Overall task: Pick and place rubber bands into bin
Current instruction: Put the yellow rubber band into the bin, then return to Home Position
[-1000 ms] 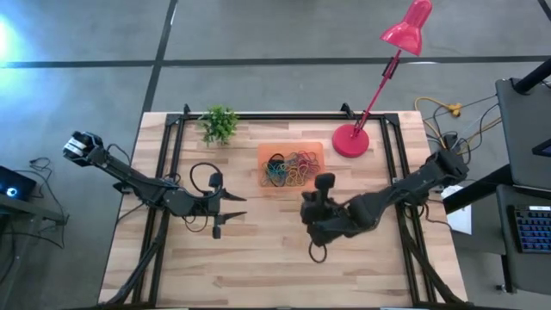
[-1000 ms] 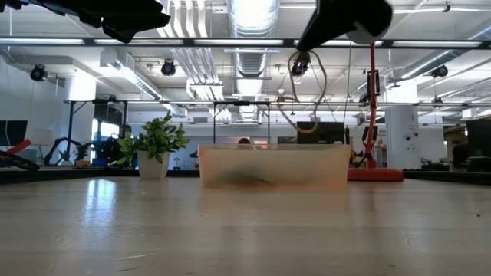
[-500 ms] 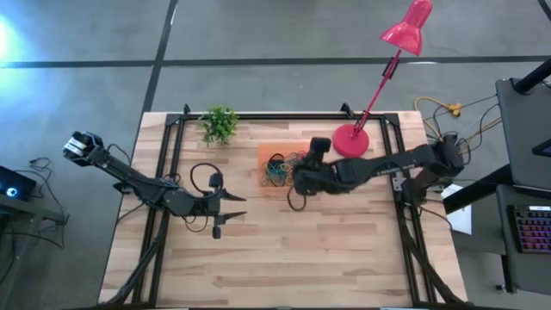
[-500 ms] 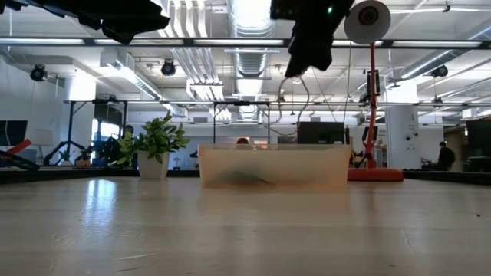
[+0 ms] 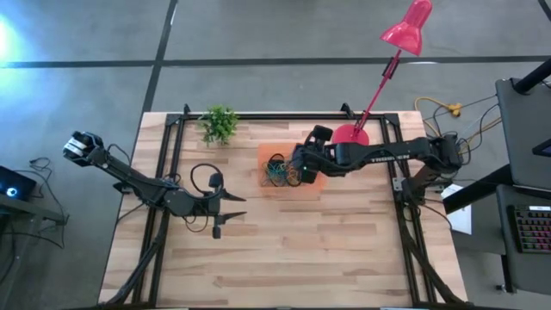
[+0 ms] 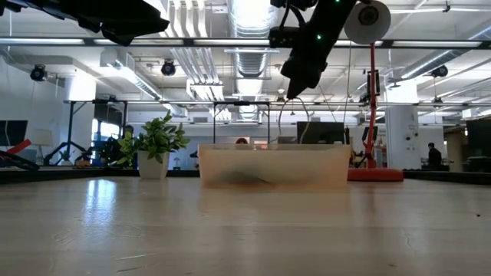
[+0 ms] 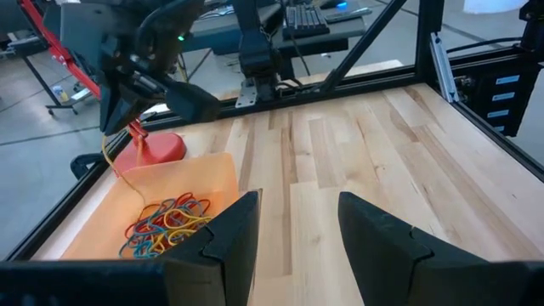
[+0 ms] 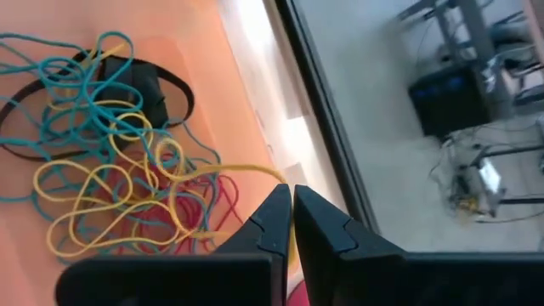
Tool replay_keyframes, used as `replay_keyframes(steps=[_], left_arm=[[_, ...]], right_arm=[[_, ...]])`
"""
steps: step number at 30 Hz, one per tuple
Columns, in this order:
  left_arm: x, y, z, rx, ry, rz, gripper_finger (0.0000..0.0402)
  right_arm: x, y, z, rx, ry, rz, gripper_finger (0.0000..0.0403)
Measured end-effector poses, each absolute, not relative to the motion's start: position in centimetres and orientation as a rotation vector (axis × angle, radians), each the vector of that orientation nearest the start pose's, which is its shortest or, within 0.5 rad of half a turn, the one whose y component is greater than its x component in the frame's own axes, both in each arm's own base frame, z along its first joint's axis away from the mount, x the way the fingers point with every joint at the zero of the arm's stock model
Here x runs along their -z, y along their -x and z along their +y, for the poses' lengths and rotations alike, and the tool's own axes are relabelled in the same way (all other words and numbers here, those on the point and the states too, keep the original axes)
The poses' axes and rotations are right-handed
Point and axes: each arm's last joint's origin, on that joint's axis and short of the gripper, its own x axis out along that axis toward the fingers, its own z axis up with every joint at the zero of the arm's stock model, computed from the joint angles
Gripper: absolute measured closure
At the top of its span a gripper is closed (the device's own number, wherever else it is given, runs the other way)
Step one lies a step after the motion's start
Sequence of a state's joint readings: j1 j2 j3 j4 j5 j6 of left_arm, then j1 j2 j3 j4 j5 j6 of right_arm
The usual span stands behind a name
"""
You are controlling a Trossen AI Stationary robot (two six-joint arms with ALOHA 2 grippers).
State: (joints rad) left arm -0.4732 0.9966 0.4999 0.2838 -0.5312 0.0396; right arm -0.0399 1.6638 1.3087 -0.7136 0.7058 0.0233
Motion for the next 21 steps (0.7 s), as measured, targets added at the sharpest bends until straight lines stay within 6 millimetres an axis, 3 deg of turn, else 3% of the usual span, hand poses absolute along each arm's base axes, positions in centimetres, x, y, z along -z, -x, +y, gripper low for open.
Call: replay_keyframes(steps=[11,21], left_arm=[[-24.2,-19.5,-8.2,-0.077,-0.141,0.182,0.0253],[-24.3,-19.5,-8.4,-0.022,-0.122,0.173,0.0253]], right_arm=[[-25.7,-34.2,-4.5,0.557,0.292,1.012,0.0388],[-25.9,-34.6,-5.3,0.536,0.327,0.977,0.0296]])
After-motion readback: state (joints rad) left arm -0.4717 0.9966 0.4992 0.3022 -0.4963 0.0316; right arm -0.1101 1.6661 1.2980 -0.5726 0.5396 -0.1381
